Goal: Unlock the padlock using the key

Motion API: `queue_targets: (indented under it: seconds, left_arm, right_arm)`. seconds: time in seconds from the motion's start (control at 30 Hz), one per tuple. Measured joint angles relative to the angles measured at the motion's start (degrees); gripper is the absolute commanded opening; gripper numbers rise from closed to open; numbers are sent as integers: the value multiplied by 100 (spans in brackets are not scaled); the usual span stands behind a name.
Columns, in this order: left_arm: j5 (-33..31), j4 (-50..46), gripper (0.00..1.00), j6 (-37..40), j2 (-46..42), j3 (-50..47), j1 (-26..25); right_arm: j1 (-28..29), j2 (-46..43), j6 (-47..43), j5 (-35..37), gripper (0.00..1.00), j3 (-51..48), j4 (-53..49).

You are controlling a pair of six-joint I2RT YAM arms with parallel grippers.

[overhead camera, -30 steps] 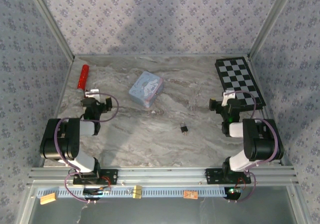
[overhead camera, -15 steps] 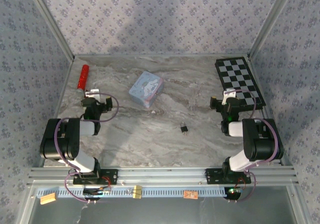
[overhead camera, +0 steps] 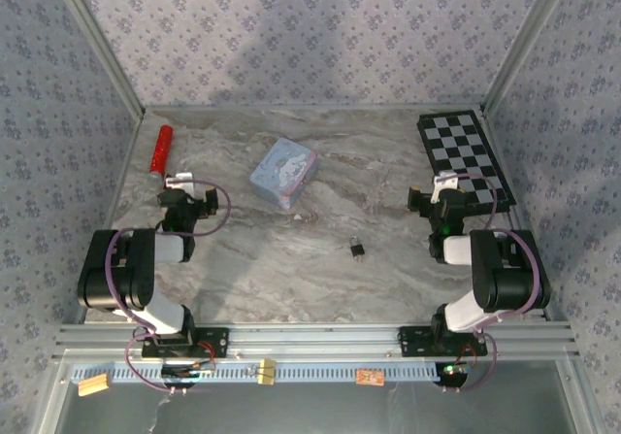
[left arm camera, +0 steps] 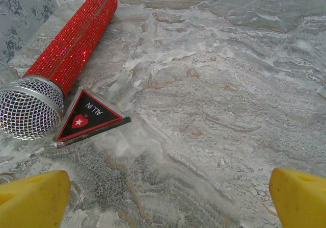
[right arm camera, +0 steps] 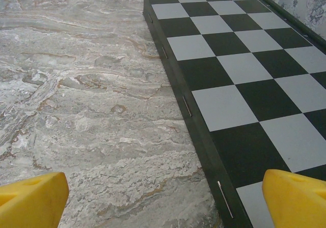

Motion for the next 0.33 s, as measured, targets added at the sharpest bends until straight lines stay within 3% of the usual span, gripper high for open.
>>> queue_targets:
  seconds: [0.33]
  left_arm:
    - [0,0,100,0,0,0,0]
  right_arm:
    - [-2,0,0,-70,99,13,-46]
